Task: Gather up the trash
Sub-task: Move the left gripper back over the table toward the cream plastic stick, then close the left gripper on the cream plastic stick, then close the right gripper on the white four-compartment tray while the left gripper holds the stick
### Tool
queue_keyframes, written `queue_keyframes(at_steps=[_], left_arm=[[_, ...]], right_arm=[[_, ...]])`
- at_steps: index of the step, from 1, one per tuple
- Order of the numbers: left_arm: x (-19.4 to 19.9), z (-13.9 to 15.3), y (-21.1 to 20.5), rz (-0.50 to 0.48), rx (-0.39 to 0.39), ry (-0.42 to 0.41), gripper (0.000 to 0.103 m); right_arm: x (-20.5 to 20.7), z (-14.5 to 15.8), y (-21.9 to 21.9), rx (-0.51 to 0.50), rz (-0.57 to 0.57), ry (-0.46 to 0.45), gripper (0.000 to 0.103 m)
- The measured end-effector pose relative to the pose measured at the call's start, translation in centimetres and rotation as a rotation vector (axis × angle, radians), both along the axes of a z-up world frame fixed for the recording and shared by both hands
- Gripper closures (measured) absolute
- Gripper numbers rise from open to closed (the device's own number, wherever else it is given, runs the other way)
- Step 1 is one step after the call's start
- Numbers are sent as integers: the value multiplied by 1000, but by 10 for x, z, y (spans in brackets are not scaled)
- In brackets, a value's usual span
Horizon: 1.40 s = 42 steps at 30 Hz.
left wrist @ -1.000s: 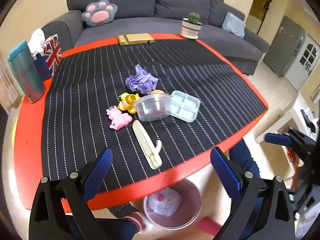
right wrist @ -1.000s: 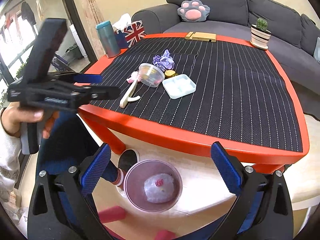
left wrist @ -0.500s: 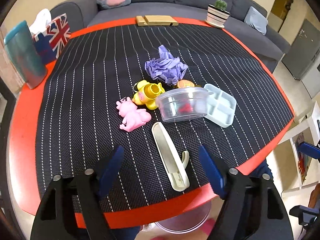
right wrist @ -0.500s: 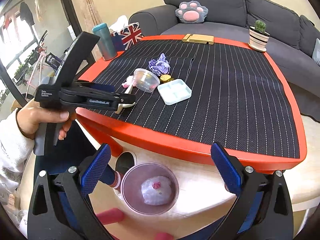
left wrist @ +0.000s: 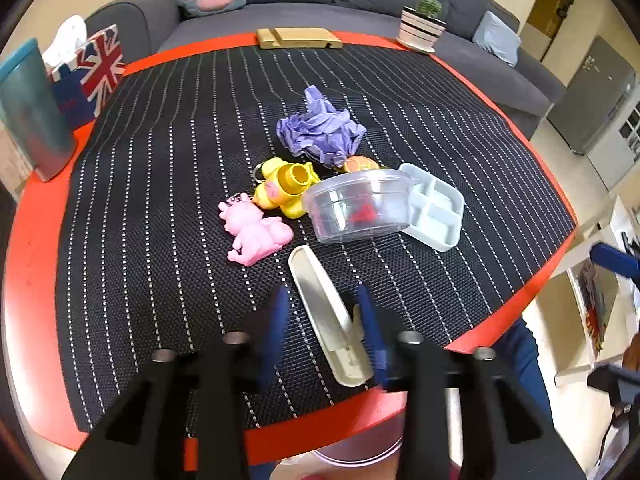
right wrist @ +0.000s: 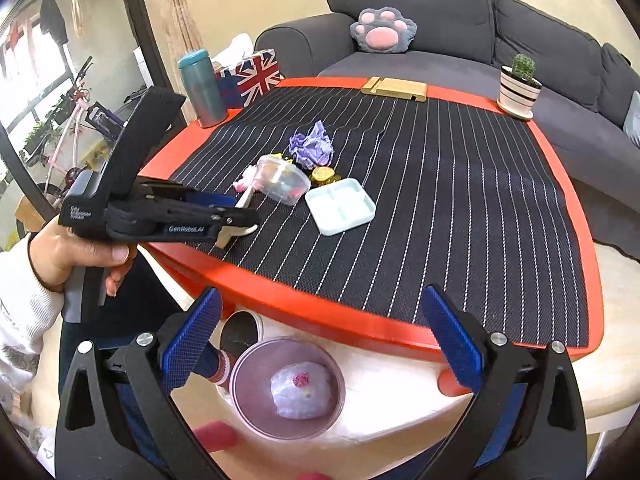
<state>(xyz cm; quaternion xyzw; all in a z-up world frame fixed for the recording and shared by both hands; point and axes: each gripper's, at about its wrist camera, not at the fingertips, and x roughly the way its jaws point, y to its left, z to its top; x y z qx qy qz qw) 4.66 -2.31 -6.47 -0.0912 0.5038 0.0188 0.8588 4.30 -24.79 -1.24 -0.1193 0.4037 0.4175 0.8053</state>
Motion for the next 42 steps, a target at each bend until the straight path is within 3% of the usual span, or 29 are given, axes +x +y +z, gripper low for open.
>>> queue_keyframes(at_steps=[2, 5, 20, 42], left_arm=[[0, 0, 1, -6, 5, 1, 92], [-1, -1, 1, -17, 7, 1, 97], [-13, 17, 4, -63, 30, -51, 97], [-22, 29, 15, -63, 25, -81, 97]], right_arm=[[3, 2, 2, -3, 1, -5, 5], [8, 3, 7, -9, 4, -10, 5], [45, 0, 46, -83, 64, 0, 5], [86, -43, 114, -268, 253, 69, 6]])
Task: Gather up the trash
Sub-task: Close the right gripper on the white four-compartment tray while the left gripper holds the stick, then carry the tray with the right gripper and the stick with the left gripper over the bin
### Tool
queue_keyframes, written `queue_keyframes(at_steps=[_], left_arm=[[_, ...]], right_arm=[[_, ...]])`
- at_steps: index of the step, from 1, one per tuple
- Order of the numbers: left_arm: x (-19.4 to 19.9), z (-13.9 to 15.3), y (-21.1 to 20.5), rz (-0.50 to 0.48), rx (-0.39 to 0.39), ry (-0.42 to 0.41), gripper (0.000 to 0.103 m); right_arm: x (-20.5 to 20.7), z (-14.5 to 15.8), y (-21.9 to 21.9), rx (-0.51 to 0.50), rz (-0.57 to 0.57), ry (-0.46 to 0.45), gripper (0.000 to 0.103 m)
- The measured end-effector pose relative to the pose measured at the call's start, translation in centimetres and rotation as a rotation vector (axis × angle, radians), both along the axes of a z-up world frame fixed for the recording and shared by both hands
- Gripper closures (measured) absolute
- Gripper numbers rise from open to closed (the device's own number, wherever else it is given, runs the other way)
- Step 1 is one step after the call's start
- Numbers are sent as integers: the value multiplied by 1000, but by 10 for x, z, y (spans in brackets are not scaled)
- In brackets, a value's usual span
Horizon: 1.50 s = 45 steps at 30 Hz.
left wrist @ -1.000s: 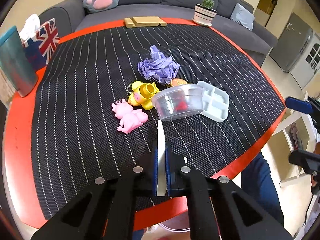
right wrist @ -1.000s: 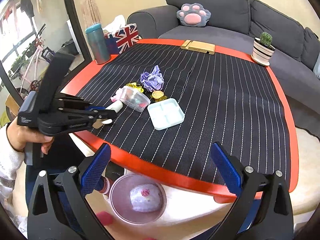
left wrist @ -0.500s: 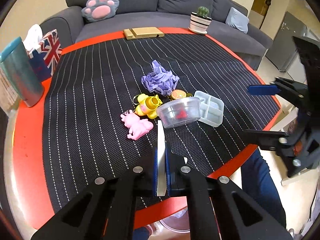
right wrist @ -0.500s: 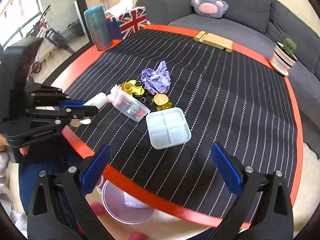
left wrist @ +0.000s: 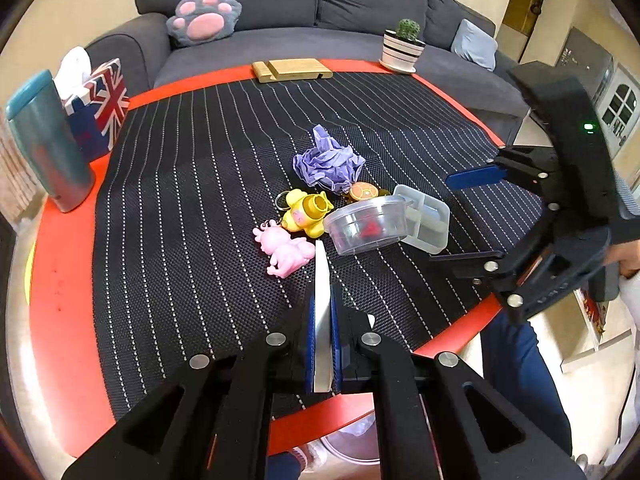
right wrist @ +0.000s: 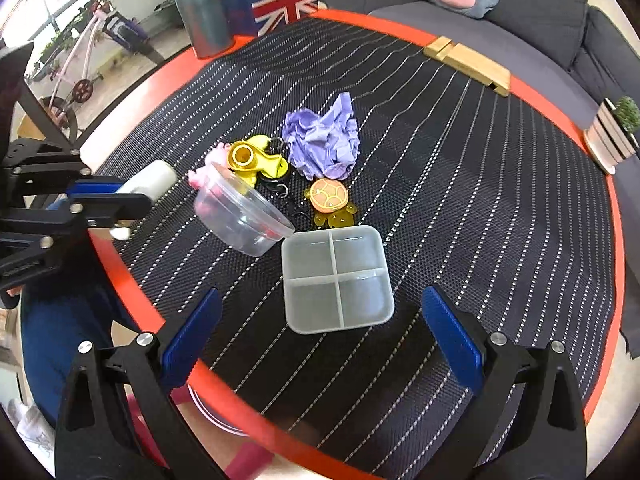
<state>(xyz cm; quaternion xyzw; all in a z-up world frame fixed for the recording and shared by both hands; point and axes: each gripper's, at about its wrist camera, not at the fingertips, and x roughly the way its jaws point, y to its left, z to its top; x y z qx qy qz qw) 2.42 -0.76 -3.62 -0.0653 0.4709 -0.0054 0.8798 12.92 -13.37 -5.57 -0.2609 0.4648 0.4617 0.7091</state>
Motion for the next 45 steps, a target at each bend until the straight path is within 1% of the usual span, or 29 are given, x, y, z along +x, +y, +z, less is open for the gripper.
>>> queue_keyframes(at_steps=[3, 5, 7, 8, 10, 12, 17, 27, 34, 42, 45], left_arm=[[-1, -1, 1, 0, -3, 0, 97], [-1, -2, 1, -1, -6, 1, 97], [-2, -3, 1, -3, -9, -1, 97], [-2, -3, 1, -5, -10, -2, 97], [-2, -4, 1, -7, -13, -2, 97], [-2, -4, 1, -7, -14, -3, 97], [-2, -5, 0, -6, -14, -4, 97], [-7, -3, -5, -19, -14, -13, 97], [-17, 4, -13, -38, -2, -29, 97], [-35, 14, -26, -63, 6, -64, 97], [-43, 16, -32, -79, 15, -70, 97]], right_arm=[[2, -3, 2, 2, 6, 12, 19], [4, -6, 4, -7, 5, 11, 21], [5, -7, 5, -9, 6, 12, 28], [6, -8, 6, -11, 7, 15, 30], [6, -10, 6, -21, 7, 11, 40], [7, -11, 5, -22, 0, 11, 44], [6, -9, 2, -10, -5, 2, 45], [0, 11, -23, 62, -84, -15, 45], [-28, 28, -48, 123, -98, -37, 45], [-69, 51, -69, 203, -75, -62, 45], [-84, 54, -75, 220, -64, -67, 45]])
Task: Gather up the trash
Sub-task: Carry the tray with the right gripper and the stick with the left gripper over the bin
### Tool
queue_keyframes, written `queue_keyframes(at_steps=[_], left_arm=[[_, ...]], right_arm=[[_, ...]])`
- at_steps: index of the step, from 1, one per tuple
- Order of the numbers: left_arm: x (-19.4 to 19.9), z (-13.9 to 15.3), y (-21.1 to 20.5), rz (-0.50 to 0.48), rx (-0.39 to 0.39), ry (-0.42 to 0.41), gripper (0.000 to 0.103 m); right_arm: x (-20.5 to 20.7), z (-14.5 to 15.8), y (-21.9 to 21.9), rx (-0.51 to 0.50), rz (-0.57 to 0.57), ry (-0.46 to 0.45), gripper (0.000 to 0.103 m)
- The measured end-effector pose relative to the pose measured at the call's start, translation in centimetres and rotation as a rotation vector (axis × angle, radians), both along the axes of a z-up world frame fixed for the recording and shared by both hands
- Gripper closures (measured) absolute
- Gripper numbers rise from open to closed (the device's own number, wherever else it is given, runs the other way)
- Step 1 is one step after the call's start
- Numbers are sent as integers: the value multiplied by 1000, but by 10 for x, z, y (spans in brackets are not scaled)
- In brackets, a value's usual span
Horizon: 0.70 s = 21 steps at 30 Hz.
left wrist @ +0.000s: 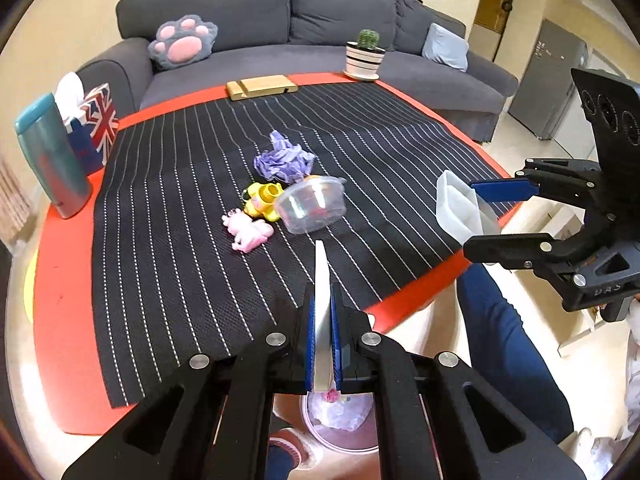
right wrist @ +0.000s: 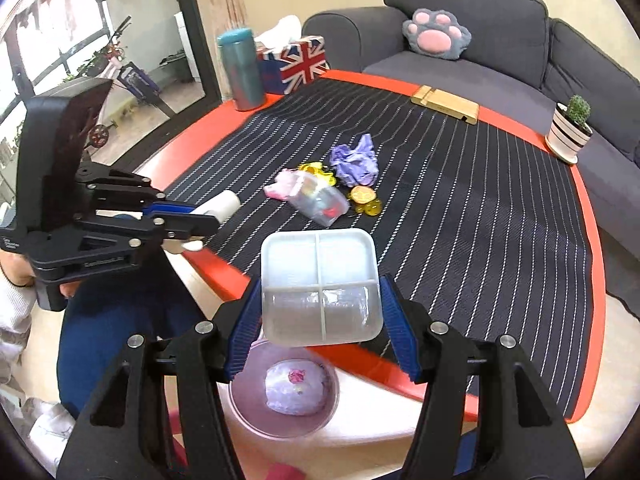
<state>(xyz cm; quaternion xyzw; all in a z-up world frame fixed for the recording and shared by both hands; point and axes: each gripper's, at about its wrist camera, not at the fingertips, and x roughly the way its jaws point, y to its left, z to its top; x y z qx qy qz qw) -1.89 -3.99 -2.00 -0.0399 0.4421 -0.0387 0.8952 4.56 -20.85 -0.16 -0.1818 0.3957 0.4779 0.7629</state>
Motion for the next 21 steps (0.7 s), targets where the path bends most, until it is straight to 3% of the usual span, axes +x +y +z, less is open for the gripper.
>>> queue_keyframes(at_steps=[21], left_arm=[[-51, -14, -10, -7, -31, 3, 97]], right_arm=[[-58, -31, -8, 2, 87, 88, 44]])
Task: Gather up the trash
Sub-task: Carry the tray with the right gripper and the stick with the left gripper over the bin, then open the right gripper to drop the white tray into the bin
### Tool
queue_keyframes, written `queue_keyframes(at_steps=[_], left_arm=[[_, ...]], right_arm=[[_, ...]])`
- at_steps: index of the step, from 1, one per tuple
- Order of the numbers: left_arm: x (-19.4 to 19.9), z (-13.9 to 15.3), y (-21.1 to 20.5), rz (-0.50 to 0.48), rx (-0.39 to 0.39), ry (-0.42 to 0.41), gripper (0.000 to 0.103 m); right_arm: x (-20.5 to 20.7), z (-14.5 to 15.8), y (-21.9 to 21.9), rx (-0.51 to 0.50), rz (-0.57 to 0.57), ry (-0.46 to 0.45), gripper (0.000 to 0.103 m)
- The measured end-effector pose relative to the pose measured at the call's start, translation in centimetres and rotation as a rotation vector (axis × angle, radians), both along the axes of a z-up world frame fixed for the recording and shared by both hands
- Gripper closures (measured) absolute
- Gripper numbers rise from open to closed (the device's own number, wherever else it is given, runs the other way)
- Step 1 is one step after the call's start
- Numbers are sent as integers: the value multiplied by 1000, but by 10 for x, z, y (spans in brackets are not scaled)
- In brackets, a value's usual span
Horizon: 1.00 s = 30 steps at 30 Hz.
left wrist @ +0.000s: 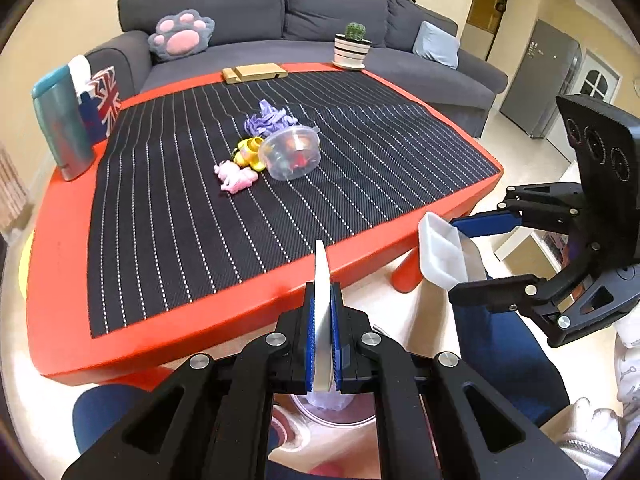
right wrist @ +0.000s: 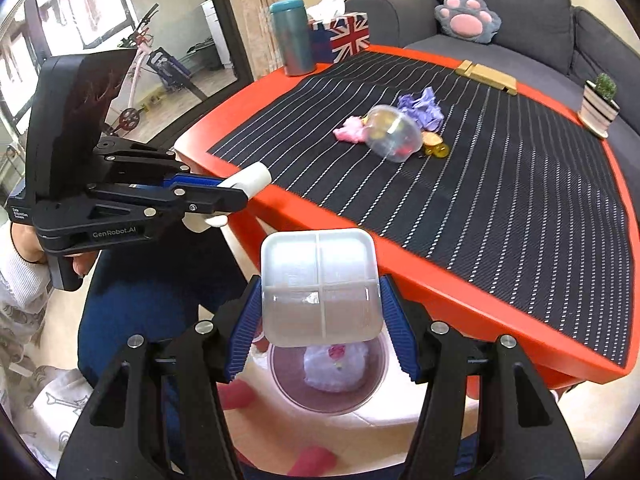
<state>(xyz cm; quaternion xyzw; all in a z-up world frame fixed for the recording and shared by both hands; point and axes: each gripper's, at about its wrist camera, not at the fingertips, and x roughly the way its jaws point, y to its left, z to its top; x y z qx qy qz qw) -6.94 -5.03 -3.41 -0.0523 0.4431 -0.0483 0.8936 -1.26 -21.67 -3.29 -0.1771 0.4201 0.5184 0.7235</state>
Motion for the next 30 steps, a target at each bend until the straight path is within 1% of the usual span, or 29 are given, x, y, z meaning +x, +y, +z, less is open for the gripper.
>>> queue_keyframes(at_steps=[2, 3, 4, 7, 10, 17, 21, 30], left_arm=[[-2, 0, 2, 5, -1, 0, 97], [-2, 0, 3, 6, -3, 0, 97], [-3, -1, 3, 7, -3, -1, 97], [-2, -2, 2, 1, -5, 1, 97], [-2, -3, 0, -7, -8, 5, 97], [-3, -4, -7, -31, -17, 9, 97], [-3, -6, -12, -46, -20, 10, 97], [-3, -11, -29, -84, -37, 22, 97]], right_arm=[[-1, -2, 1, -1, 1, 4, 36], [0, -1, 1, 3, 0, 4, 25], [1, -1, 0, 13, -7, 8, 18], [4, 2, -2, 24, -27, 9, 14], [6, 2, -5, 25, -44, 9, 11], [8, 2, -11, 20, -80, 3, 9], [10, 1, -17, 17, -115, 1, 9], [12, 4, -30, 8, -178, -31, 8]])
